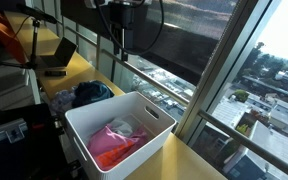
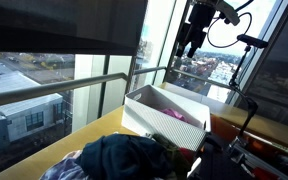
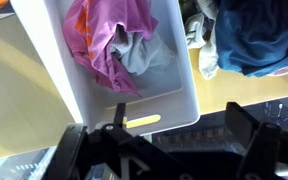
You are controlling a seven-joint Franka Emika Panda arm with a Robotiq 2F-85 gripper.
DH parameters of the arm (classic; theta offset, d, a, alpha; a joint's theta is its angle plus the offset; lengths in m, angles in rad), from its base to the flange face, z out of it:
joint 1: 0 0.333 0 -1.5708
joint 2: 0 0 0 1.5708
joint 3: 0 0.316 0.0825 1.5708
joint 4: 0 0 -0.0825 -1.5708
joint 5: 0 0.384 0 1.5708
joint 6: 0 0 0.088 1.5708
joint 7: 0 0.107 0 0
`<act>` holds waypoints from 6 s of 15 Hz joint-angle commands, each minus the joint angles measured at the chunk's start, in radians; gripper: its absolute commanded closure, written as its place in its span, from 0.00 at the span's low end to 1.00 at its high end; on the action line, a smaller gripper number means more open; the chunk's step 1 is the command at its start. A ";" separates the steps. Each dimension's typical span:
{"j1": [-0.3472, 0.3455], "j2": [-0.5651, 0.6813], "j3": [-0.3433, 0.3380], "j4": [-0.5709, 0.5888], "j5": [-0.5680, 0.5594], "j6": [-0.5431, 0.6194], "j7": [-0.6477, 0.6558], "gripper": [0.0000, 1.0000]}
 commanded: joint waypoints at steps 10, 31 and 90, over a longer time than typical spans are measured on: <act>0.240 0.399 0.120 0.007 -0.261 0.239 0.188 0.00; 0.399 0.689 -0.029 0.133 -0.298 0.238 0.225 0.70; 0.377 0.631 0.091 0.031 -0.216 0.435 0.190 0.00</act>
